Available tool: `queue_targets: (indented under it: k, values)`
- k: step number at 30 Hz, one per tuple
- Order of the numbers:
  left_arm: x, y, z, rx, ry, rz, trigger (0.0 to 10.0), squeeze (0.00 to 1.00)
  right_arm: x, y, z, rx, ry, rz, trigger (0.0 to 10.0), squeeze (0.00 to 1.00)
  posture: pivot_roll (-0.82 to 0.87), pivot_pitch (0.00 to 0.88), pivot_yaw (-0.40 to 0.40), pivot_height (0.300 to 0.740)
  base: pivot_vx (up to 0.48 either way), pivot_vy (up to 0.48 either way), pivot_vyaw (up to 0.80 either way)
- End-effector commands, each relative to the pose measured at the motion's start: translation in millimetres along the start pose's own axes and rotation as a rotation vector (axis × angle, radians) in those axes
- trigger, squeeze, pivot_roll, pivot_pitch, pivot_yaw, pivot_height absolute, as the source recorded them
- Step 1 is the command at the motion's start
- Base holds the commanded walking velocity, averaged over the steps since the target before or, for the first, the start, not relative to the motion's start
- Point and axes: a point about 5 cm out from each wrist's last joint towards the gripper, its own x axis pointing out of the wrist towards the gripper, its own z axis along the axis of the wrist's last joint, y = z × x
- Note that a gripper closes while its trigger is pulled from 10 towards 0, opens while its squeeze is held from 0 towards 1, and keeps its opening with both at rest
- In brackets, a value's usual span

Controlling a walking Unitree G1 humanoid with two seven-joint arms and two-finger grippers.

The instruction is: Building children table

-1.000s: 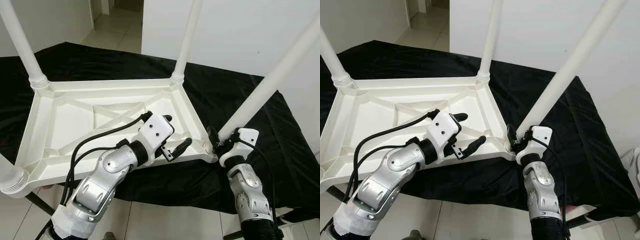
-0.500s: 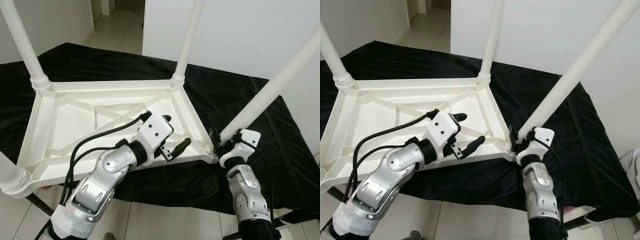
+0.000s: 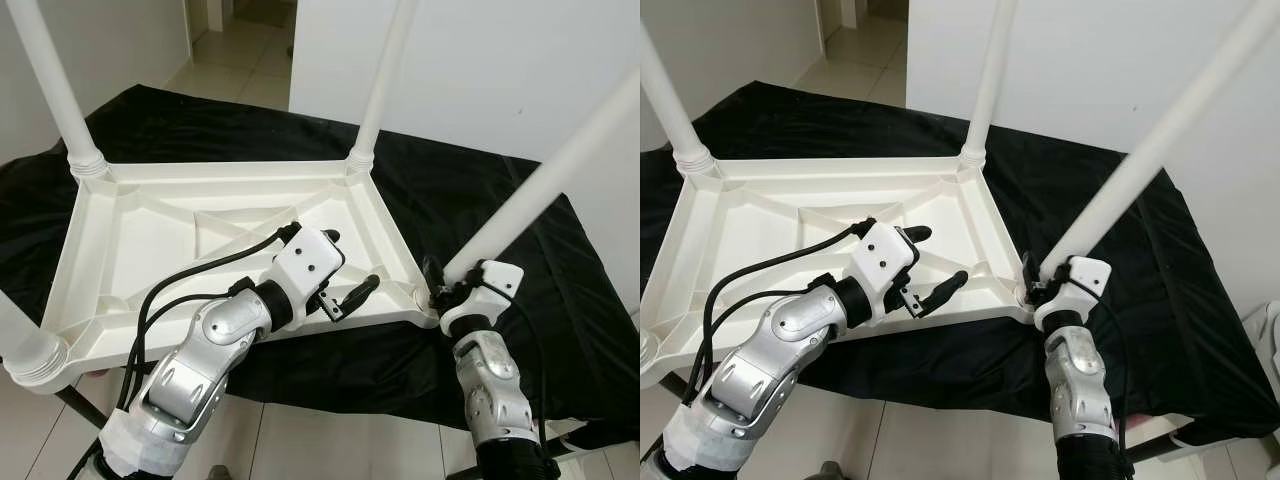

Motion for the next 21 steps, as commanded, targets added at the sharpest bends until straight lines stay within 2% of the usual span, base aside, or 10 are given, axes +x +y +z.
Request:
queue_targets:
  k: [1, 11, 18, 21]
  values:
    - [-0.8, -0.6, 2.6, 0.004, -0.002, -0.022, 10.0, 0.0, -27.1, -11.7, -57.9, -0.027, 0.29, -0.047, 10.0, 0.0, 0.16, 0.083, -0.044, 0.74, 0.0, 0.0, 0.0]
    - [-2.5, 1.9, 3.4, 0.008, 0.0, -0.015, 10.0, 0.0, -29.0, -12.5, -58.3, -0.086, 0.268, -0.012, 10.0, 0.0, 0.16, 0.083, -0.04, 0.74, 0.0, 0.0, 0.0]
    - [-3.1, 4.0, 4.1, 0.013, 0.001, -0.011, 10.0, 0.0, -43.0, -12.2, -57.9, -0.024, 0.156, 0.026, 10.0, 0.0, 0.16, 0.089, -0.036, 0.74, 0.0, 0.0, 0.0]
    - [-3.1, 4.0, 4.5, 0.014, 0.001, -0.013, 10.0, 0.0, -51.8, -18.8, -69.4, -0.002, 0.192, -0.026, 10.0, 0.0, 0.16, 0.089, -0.031, 0.74, 0.0, 0.0, 0.0]
